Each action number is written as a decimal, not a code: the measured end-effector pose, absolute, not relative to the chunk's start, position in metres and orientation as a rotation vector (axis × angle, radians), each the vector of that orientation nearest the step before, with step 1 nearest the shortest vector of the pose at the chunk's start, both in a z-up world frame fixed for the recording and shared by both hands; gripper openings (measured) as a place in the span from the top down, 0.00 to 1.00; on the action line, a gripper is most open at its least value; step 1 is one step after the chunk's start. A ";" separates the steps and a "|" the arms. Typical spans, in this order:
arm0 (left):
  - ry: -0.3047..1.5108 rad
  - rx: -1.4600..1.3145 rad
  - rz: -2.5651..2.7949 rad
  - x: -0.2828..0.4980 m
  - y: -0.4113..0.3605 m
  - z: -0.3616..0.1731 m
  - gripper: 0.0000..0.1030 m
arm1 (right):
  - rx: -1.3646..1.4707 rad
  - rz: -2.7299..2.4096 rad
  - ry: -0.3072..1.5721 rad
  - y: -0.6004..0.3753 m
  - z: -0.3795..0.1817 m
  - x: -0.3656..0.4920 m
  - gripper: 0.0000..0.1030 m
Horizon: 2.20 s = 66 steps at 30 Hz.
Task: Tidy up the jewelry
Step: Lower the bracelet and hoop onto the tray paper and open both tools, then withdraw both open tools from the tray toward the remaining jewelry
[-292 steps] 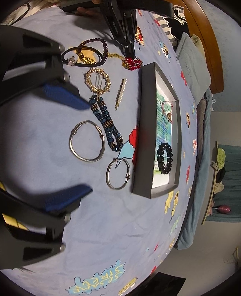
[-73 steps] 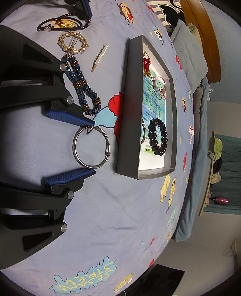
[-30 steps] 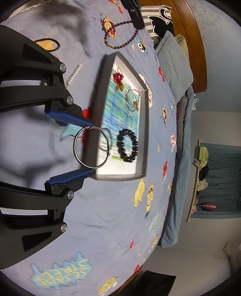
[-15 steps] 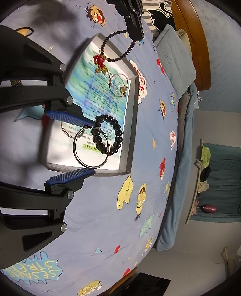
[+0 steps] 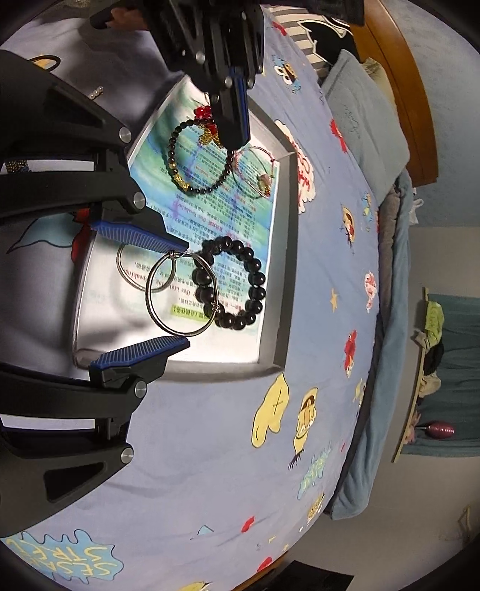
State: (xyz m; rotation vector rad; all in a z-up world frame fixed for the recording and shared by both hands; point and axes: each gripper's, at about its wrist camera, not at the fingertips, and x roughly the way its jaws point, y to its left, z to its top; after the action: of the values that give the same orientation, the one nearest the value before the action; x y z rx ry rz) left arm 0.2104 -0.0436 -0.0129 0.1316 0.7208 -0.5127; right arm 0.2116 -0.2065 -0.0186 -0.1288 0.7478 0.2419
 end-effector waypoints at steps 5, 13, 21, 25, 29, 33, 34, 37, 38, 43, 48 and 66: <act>0.752 0.119 -0.470 0.221 -0.039 -0.017 0.94 | -0.113 0.249 0.791 -0.202 -0.025 0.224 0.55; 0.819 0.105 -0.431 0.236 -0.038 -0.035 0.94 | -0.120 0.241 0.850 -0.196 -0.037 0.238 0.55; 0.848 0.111 -0.409 0.240 -0.039 -0.049 0.94 | -0.146 0.234 0.862 -0.193 -0.040 0.241 0.55; 0.851 0.116 -0.397 0.243 -0.041 -0.051 0.94 | -0.155 0.229 0.865 -0.192 -0.041 0.243 0.55; 0.847 0.120 -0.393 0.242 -0.042 -0.050 0.94 | -0.157 0.225 0.861 -0.192 -0.041 0.243 0.55; 0.840 0.134 -0.385 0.239 -0.040 -0.050 0.91 | -0.153 0.225 0.856 -0.194 -0.040 0.241 0.55; 0.838 0.135 -0.385 0.239 -0.040 -0.049 0.87 | -0.151 0.227 0.857 -0.194 -0.040 0.241 0.55; 0.833 0.138 -0.388 0.238 -0.040 -0.048 0.81 | -0.150 0.229 0.858 -0.195 -0.040 0.240 0.55; 0.833 0.142 -0.388 0.238 -0.040 -0.048 0.81 | -0.151 0.227 0.858 -0.195 -0.040 0.240 0.55; 0.820 0.154 -0.383 0.235 -0.041 -0.046 0.77 | -0.146 0.219 0.852 -0.197 -0.038 0.237 0.53; 0.794 0.124 -0.388 0.227 -0.036 -0.037 0.65 | -0.132 0.229 0.816 -0.200 -0.031 0.229 0.40; 0.655 0.095 -0.313 0.169 0.001 0.006 0.09 | 0.024 0.047 0.601 -0.279 0.020 0.138 0.05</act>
State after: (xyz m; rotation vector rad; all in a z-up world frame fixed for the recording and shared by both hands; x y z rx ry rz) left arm 0.1687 0.0011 0.0060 0.0954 0.6549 -0.3133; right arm 0.1382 -0.2790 0.0200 0.0238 0.6012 0.0467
